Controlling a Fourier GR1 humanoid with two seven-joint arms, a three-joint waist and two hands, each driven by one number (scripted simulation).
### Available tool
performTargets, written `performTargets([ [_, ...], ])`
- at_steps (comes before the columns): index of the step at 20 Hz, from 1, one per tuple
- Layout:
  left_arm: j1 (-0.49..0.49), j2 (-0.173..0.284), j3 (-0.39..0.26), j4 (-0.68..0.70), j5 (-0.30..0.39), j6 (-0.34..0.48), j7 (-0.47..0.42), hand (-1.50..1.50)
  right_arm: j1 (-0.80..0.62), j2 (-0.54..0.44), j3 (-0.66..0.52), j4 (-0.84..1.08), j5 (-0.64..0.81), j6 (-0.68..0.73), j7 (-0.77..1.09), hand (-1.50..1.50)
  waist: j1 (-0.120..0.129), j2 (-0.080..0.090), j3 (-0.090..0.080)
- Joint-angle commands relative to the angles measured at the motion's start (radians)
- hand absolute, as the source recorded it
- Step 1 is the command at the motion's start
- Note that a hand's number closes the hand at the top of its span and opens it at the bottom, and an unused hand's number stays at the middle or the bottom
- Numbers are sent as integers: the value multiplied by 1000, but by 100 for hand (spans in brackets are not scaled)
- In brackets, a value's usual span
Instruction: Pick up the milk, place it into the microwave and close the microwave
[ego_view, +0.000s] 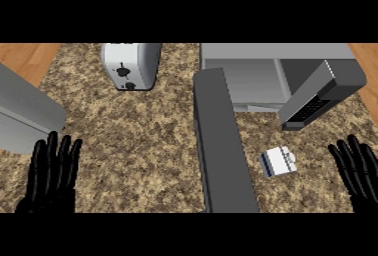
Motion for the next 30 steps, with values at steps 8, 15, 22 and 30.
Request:
performTargets([
  [8, 193, 21, -59, 0, 30, -61, -167, -150, 66, 45, -14, 220, 29, 61, -199, -150, 1, 0, 0],
  [15, 253, 12, -115, 34, -1, -47, -251, -150, -26, 79, -47, 385, 95, -14, -268, -150, 2, 1, 0],
  [22, 308, 56, -112, 18, 26, -71, -289, -150, -165, 82, -122, 707, 154, -96, -409, -150, 5, 1, 0],
  [30, 384, 90, -111, 85, 60, -125, -424, -150, -307, 52, -191, 1087, 183, -132, -639, -150, 10, 1, 0],
])
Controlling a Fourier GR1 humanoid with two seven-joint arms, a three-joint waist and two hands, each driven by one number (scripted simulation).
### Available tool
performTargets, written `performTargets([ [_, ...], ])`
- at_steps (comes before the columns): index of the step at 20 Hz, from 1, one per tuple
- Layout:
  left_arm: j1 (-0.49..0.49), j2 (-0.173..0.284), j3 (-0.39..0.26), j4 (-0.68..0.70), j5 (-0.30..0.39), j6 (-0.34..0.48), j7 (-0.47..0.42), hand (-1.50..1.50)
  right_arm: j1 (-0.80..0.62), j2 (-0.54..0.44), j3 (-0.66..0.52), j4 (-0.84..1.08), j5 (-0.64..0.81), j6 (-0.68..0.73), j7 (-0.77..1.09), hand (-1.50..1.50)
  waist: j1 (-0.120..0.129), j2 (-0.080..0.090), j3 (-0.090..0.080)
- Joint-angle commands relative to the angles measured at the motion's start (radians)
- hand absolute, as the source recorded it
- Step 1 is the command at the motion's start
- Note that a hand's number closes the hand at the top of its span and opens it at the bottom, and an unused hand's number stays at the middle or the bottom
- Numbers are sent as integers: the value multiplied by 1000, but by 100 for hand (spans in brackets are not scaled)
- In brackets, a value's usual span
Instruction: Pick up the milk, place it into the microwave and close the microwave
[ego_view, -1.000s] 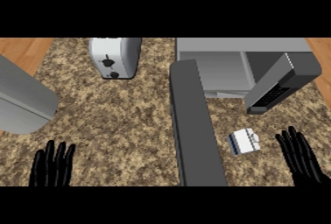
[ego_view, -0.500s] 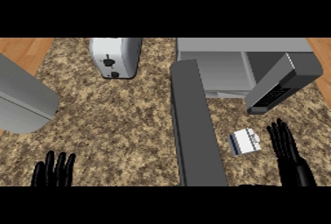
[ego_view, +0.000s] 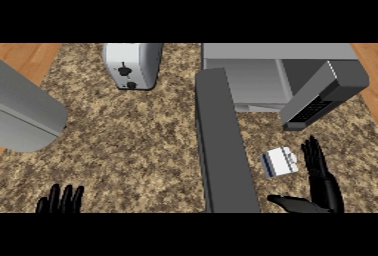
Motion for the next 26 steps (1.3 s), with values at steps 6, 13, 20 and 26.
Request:
performTargets([
  [6, 86, 29, -32, -30, 17, -1, -54, -150, -80, -65, -56, 335, 13, 22, -269, -150, 1, -1, 0],
  [13, 79, 14, -77, 8, -16, 26, -83, -150, -181, -63, -51, 507, 42, -38, -347, -150, 0, 0, 0],
  [20, 19, 34, -45, -7, 19, 46, -40, -150, -299, -102, -62, 677, 48, -24, -429, -150, 0, 1, 0],
  [26, 101, 45, -82, -8, 8, 37, -95, -150, -319, -92, -58, 722, 41, 9, -488, -150, 3, 0, 0],
])
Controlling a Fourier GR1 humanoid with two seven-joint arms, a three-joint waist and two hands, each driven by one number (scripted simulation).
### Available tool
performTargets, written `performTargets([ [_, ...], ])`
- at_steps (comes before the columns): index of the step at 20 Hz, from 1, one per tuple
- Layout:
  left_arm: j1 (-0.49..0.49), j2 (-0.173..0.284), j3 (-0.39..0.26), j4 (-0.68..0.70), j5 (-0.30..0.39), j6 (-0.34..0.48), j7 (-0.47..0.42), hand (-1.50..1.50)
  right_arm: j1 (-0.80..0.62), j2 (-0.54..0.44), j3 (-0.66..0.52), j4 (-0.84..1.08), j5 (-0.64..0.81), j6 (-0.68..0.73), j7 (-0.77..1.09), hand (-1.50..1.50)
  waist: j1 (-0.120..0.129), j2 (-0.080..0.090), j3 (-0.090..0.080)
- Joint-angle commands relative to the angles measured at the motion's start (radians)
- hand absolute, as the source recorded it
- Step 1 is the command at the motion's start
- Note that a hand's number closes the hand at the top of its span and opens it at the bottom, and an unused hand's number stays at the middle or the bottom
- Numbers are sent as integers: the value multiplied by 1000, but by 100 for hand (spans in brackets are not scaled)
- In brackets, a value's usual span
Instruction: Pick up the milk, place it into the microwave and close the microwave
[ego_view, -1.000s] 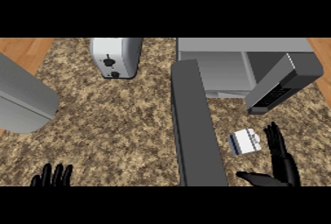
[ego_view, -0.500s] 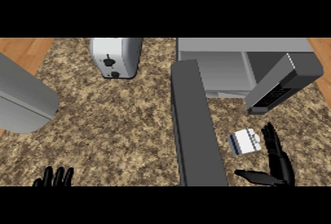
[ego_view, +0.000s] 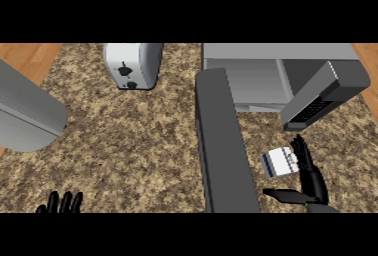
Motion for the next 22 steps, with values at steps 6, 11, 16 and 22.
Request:
performTargets([
  [6, -27, 40, 62, 32, 58, -32, -30, -150, -109, 59, -2, 122, -5, -45, -47, -150, 3, 1, 0],
  [11, 48, 53, 23, 52, 38, -49, -94, -150, -139, 7, -55, 141, -32, -94, -67, 150, 8, 2, 1],
  [16, 13, 16, -21, 24, 16, -3, -50, -150, -154, 24, -26, 164, 29, -218, -80, 150, 4, 2, 1],
  [22, 23, 17, -31, 62, 9, -15, -96, -150, -255, 49, -83, 181, -7, -272, -86, 150, 11, 4, 1],
])
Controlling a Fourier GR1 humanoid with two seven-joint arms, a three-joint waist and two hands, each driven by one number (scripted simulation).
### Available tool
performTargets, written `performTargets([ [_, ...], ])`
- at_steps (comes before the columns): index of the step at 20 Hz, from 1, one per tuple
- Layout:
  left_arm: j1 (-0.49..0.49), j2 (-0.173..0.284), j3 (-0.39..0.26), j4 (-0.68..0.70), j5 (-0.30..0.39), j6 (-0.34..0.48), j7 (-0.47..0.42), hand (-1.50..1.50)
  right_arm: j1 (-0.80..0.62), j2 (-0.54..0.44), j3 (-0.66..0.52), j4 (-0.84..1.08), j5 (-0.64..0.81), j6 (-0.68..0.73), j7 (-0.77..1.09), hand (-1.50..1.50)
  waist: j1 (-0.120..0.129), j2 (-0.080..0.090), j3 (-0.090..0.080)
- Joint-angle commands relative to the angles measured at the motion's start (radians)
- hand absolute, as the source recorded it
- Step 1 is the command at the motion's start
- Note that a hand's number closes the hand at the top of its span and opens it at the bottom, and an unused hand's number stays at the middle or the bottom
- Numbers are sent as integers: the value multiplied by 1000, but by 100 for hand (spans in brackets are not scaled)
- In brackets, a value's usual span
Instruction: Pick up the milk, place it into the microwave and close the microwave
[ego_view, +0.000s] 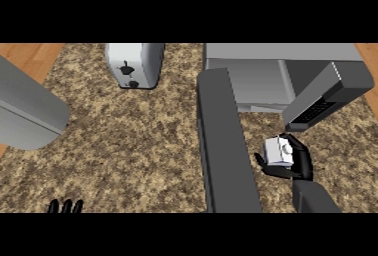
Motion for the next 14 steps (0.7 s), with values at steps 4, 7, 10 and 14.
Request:
performTargets([
  [4, -39, 17, 25, -12, 26, -7, 27, -150, -106, -34, -56, 85, -22, -36, -79, 150, 14, 8, 2],
  [7, 60, 27, -31, -23, -7, -21, -36, -150, -115, 3, -58, 88, -24, -28, -119, 150, 26, 7, 3],
  [10, 27, 47, 21, -30, 46, -35, 5, -150, -100, -35, -72, 78, -47, 75, -143, 150, 9, 4, 2],
  [14, 23, 32, 5, -55, 36, -4, 35, -150, -142, -33, -68, 78, -41, 47, -116, 150, 5, 2, 1],
])
